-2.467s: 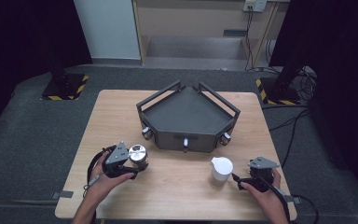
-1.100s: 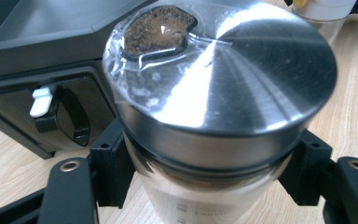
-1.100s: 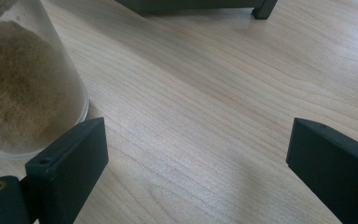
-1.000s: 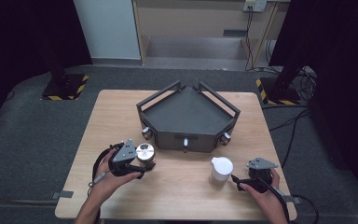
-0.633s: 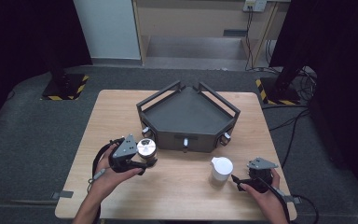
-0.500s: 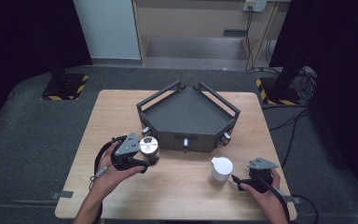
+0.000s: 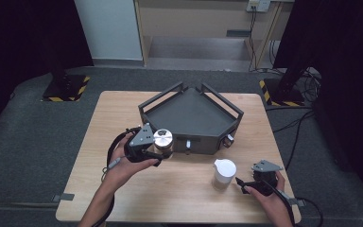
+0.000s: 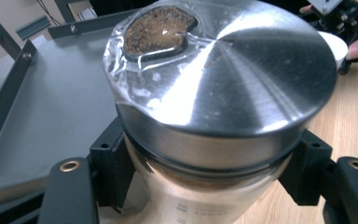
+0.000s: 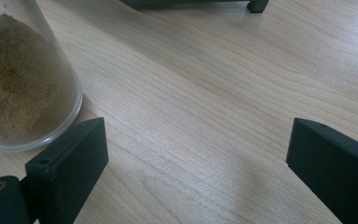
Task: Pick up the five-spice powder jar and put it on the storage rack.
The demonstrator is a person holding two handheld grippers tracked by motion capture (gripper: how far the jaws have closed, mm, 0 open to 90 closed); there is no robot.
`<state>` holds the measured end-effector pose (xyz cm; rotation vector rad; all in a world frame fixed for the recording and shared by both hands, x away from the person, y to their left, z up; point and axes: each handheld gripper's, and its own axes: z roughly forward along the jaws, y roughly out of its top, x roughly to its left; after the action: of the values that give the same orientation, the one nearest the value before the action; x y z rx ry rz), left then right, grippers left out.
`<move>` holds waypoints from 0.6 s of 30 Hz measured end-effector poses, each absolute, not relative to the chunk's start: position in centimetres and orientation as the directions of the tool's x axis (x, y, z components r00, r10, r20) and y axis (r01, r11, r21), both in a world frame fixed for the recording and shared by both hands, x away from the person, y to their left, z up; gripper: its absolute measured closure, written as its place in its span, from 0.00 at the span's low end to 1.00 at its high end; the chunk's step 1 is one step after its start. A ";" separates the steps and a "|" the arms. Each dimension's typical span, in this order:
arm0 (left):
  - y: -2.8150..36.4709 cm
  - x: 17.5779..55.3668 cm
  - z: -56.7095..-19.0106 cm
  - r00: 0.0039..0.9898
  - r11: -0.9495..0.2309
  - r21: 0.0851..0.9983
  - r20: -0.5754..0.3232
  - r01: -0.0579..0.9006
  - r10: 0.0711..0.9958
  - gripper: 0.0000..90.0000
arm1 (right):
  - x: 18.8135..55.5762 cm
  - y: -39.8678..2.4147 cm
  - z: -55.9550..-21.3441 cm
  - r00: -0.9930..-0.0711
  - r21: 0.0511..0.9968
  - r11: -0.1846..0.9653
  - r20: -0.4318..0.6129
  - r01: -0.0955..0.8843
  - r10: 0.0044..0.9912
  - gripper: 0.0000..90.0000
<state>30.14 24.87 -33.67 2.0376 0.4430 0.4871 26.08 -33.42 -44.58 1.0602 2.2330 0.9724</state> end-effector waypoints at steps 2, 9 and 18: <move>24.6 30.4 -33.2 0.856 -0.482 0.869 0.167 0.107 0.490 0.34 | 26.1 -33.5 -44.6 -0.584 0.766 0.448 -0.117 0.461 0.803 0.07; 24.2 31.3 -32.7 0.853 -0.471 0.875 0.156 0.115 0.498 0.33 | 26.0 -33.5 -44.6 -0.584 0.764 0.448 -0.118 0.463 0.804 0.07; 24.1 32.4 -32.0 0.841 -0.457 0.880 0.148 0.128 0.520 0.33 | 26.1 -33.4 -44.7 -0.586 0.759 0.452 -0.117 0.468 0.802 0.07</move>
<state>32.41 24.12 -31.98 2.0202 0.4764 0.4943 26.05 -33.40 -44.68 1.0633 2.2420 0.9620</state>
